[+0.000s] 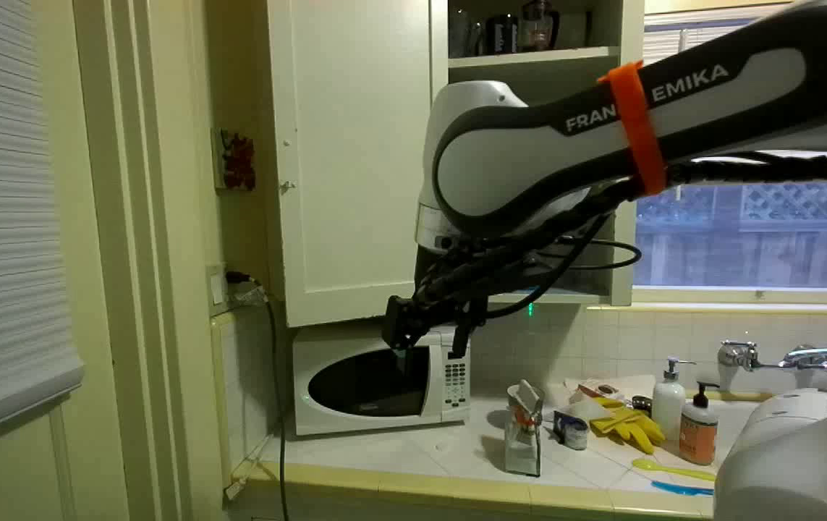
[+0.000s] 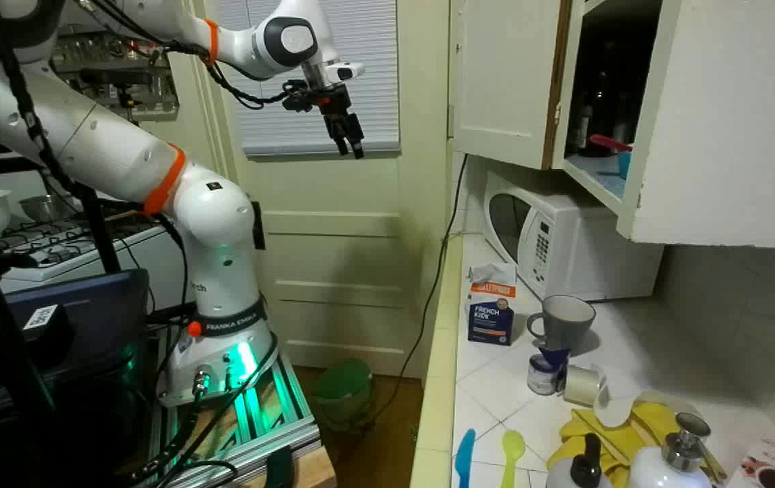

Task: Take the orange packet out of the open cabinet and put it on the counter.

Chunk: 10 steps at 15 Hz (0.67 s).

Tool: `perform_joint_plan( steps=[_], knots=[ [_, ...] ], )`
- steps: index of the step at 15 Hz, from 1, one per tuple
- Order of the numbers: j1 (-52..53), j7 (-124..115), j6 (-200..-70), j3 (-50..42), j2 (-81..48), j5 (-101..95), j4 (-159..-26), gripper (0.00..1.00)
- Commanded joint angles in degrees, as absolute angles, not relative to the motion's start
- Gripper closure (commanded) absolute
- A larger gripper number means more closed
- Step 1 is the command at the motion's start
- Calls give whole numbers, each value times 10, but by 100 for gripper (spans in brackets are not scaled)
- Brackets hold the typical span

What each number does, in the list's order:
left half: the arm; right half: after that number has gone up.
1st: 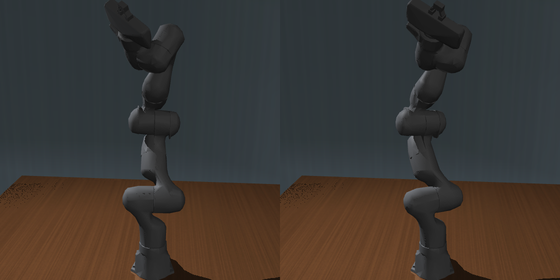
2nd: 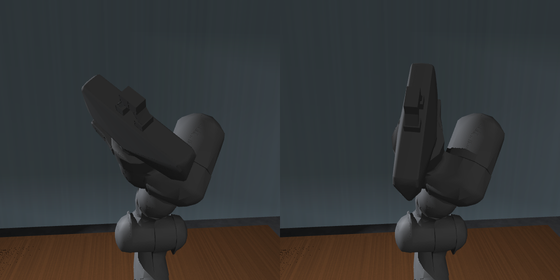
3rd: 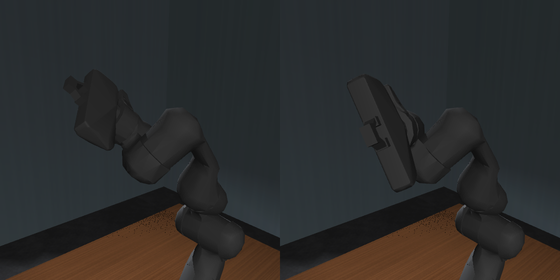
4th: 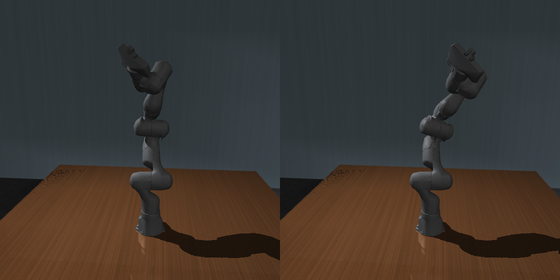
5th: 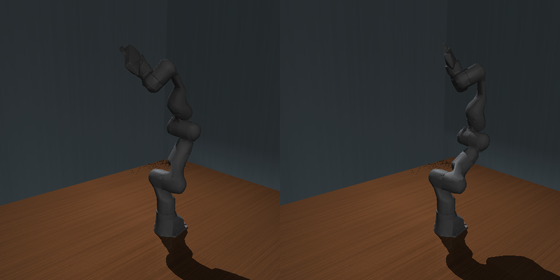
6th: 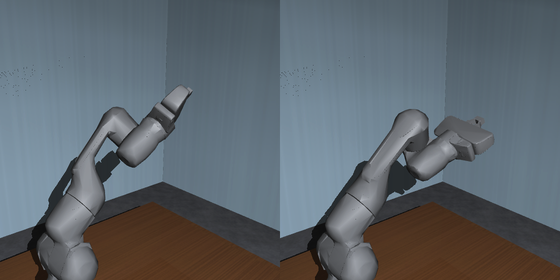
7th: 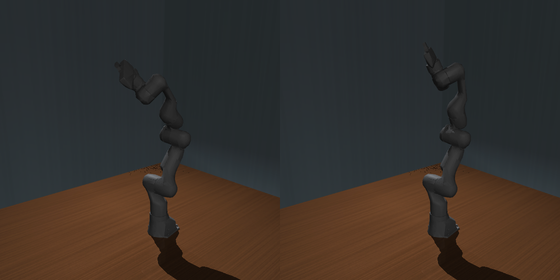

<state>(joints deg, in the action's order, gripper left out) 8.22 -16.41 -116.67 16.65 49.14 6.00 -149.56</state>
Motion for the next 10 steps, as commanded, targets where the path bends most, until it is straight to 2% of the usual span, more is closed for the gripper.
perform_joint_plan(
  steps=[1, 6, 10],
  knots=[
    [85, -166, -1165, 164, 491, 58, -1494, 0],
    [85, -166, -1165, 164, 491, 58, -1494, 0],
    [29, -176, -1168, 126, 536, 11, -1492, 0]
  ],
)
